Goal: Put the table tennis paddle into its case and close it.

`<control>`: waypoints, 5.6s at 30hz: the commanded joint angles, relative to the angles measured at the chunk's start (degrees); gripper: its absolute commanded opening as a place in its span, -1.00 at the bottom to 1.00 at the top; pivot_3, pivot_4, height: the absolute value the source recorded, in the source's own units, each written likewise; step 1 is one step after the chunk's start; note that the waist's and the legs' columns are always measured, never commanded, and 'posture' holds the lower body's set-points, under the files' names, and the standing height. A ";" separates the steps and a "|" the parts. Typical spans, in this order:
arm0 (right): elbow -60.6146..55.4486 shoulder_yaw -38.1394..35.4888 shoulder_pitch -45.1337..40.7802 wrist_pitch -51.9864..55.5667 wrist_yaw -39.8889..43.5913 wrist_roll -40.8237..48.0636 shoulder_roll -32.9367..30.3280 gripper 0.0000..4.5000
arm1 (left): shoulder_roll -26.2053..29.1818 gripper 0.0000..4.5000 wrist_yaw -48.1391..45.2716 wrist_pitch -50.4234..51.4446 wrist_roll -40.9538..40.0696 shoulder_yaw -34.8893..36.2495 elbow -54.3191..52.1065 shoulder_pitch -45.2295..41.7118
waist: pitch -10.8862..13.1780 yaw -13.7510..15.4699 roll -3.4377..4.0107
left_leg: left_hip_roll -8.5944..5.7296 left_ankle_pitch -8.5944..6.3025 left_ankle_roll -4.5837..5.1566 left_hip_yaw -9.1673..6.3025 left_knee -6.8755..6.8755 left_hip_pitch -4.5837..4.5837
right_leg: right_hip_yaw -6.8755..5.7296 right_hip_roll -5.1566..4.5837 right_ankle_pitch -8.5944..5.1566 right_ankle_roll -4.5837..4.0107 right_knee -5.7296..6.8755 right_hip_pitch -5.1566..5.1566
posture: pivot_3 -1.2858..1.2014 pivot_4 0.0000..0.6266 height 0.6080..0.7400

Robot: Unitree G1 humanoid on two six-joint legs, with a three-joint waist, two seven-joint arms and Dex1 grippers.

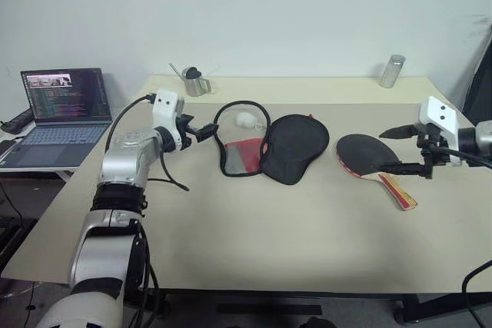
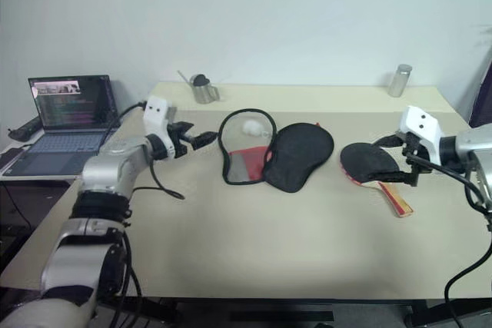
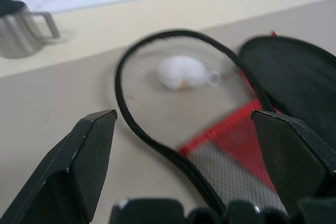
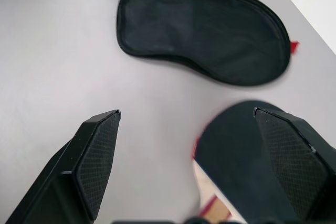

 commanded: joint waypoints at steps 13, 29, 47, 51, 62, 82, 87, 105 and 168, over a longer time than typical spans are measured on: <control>1.10 2.26 -5.13 -3.07 -2.26 -0.55 6.43 0.98 | -10.27 1.00 14.12 4.54 2.38 1.68 4.15 2.33 | 0.08 0.76 -0.16 | -0.04 0.01 -0.01 -0.04 0.07 -0.06 | -0.04 -0.03 0.02 0.03 0.00 0.00 | 0.03 -0.52 1.00; -0.57 1.11 -1.66 -1.25 -3.31 0.36 5.31 0.98 | -11.13 1.00 11.24 5.85 3.69 -1.19 -2.49 3.58 | 0.11 1.23 -0.24 | -0.02 0.01 -0.02 -0.02 0.07 -0.06 | -0.03 -0.03 0.03 0.04 0.01 -0.01 | 0.03 -0.52 1.00; -11.92 -7.56 9.94 28.98 -24.98 2.33 4.80 0.98 | 4.47 1.00 -15.98 10.89 -2.78 -5.64 -25.78 10.87 | 0.09 1.34 -0.20 | -0.02 0.01 -0.01 -0.01 0.06 0.02 | 0.04 -0.02 0.03 0.02 0.06 0.03 | 0.03 -0.52 1.00; -12.40 -7.67 7.85 27.93 -25.61 3.68 4.89 0.98 | -1.93 1.00 -1.89 11.46 1.68 -4.05 -14.60 6.75 | 0.09 1.56 -0.20 | -0.05 0.02 -0.01 -0.05 0.06 0.12 | 0.00 -0.02 0.04 0.03 0.06 0.14 | 0.03 -0.52 1.00; -12.00 -5.29 3.40 25.46 -26.54 3.93 5.77 0.98 | -13.76 1.00 9.92 1.20 5.12 -2.53 14.15 -2.74 | 0.11 1.58 -0.26 | -0.06 0.02 -0.01 -0.02 0.08 -0.06 | -0.03 -0.03 0.07 0.09 -0.08 0.06 | 0.03 -0.52 1.00; -12.13 -5.64 2.90 21.39 -27.52 4.35 5.75 1.00 | -22.28 0.29 22.09 1.80 4.11 3.94 21.91 -7.95 | 0.11 1.66 -0.28 | -0.08 0.02 -0.01 0.00 0.11 -0.04 | 0.00 -0.04 0.08 0.12 -0.01 0.05 | 0.03 -0.52 1.00; -11.74 -6.01 2.87 21.18 -28.12 4.31 5.84 1.00 | -23.37 -0.51 26.19 6.82 3.15 5.68 13.99 -5.36 | 0.11 1.65 -0.29 | -0.08 0.02 -0.01 0.00 0.12 -0.05 | 0.00 -0.04 0.08 0.12 -0.01 0.06 | 0.03 -0.52 1.00; -11.62 -5.31 3.57 19.61 -28.80 3.93 6.04 1.00 | -33.32 -0.99 45.68 12.42 2.24 8.62 -10.19 1.66 | 0.12 1.89 -0.30 | -0.06 0.02 -0.03 0.05 0.14 -0.03 | 0.05 -0.03 0.09 0.13 0.01 0.06 | 0.03 -0.52 1.00; 16.96 -6.21 1.36 25.38 -54.10 -3.70 24.36 1.00 | -1.25 0.99 -8.51 14.19 -5.59 -8.54 -41.13 14.62 | -0.03 0.20 -0.43 | -0.02 0.04 -0.02 0.12 0.07 0.33 | 0.20 0.03 0.13 0.08 0.01 0.31 | 0.03 -0.52 1.00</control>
